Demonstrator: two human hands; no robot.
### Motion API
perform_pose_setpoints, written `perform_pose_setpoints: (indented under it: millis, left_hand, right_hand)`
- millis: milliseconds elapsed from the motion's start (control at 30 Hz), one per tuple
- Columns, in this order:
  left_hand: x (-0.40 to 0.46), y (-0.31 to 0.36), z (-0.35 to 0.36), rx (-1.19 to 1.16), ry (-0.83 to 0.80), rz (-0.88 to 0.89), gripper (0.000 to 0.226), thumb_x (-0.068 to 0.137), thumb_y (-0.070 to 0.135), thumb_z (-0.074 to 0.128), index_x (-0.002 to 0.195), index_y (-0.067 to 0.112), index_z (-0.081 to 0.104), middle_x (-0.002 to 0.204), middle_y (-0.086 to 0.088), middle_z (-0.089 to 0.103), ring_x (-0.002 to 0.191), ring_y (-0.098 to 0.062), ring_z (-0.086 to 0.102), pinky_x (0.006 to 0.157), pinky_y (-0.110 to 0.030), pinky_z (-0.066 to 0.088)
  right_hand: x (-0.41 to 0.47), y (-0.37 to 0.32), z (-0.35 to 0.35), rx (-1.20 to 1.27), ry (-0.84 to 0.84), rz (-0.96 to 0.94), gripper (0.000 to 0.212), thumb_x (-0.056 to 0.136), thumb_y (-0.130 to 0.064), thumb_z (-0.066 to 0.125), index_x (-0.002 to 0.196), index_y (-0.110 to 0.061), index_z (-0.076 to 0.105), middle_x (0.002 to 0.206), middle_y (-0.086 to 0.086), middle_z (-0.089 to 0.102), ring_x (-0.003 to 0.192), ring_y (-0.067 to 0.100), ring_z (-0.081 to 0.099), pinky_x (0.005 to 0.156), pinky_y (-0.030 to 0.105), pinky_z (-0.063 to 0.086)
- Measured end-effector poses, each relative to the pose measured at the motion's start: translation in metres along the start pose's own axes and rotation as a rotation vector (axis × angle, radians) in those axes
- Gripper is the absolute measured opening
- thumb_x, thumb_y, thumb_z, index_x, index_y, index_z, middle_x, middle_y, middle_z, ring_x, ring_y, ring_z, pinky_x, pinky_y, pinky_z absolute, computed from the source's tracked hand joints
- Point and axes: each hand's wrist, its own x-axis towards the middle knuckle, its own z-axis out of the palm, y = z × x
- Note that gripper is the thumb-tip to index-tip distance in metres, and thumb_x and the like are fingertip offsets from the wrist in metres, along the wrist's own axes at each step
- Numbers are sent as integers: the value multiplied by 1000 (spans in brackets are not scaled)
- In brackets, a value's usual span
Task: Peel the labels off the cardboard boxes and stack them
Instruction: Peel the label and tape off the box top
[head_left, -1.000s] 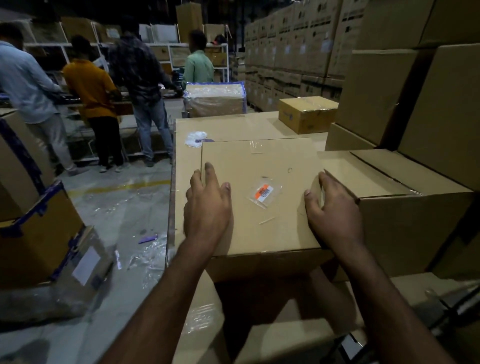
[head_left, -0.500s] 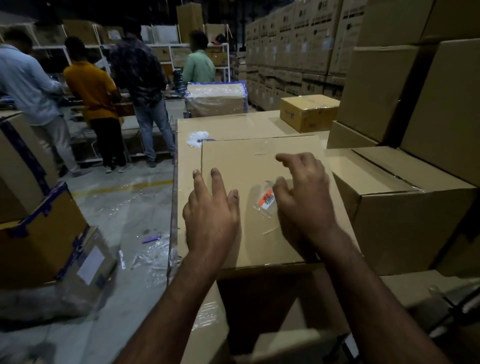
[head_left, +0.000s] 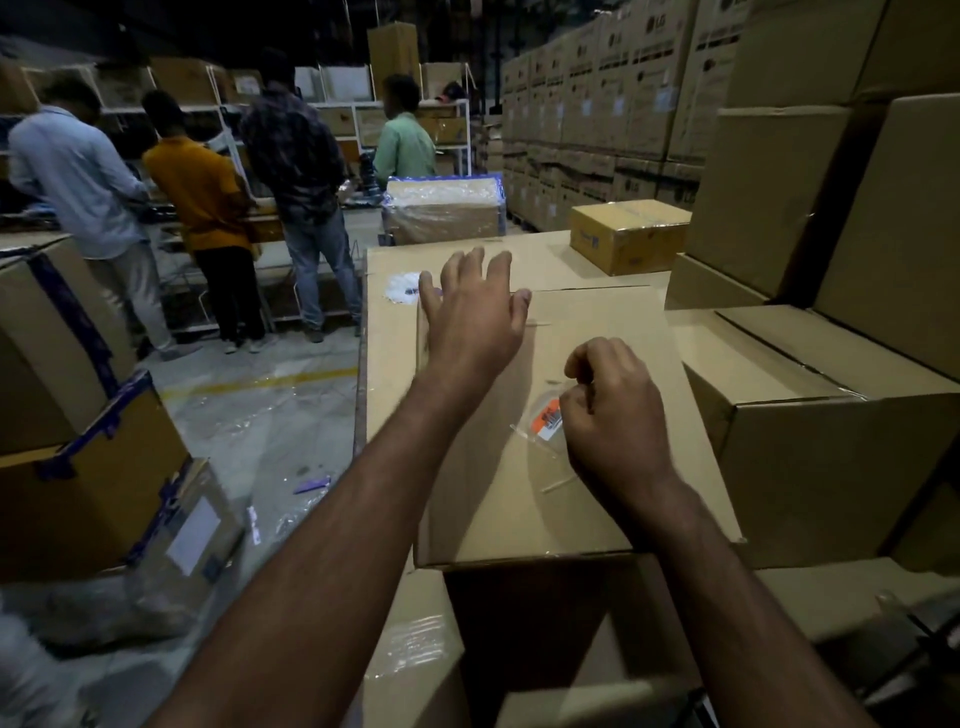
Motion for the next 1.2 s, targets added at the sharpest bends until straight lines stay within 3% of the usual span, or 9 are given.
perform_pose_setpoints:
  millis: [100,200,533,1067,1200]
  left_hand:
    - [1,-3,18,95,4,23,45,104,43,28,132,20,54,131,-8,60,125,-27,51,118,-55,16]
    - [-1,-6,26,124,59,48,49,101,43,22,122,19,59,119,-7,65,115,-28,57,114,-53,22]
    - [6,-14,35,122,114,67,44,102,38,26,120,18,61,116,-6,67,110,-28,59,111,-50,29]
    - [12,-18,40,137,111,69,46,100,39,24,119,20,60,116,-5,67,110,-26,58,106,-47,31]
    - [11,-18,40,122,115,71,46,100,39,23,120,20,60,116,-4,67,110,-25,58,107,-47,30]
  right_hand:
    - [-5,2,-2,-21,-25,-18,15,87,-10,59,96,-20,54,95,-4,55,87,11,51,73,37,55]
    - [-5,4,-1,-53,-59,-25,13,87,-16,60,99,-19,55,95,-5,56,87,11,50,77,36,53]
    - [4,3,10,-229,-133,-48,25,88,-34,53,110,-22,54,102,-3,57,93,16,50,87,43,45]
    - [5,2,9,-186,-150,-33,13,87,-33,52,96,-24,49,91,-7,50,84,12,44,81,37,44]
    - [3,3,8,-107,-119,-5,27,87,-29,55,112,-20,51,101,-4,57,91,12,48,87,37,45]
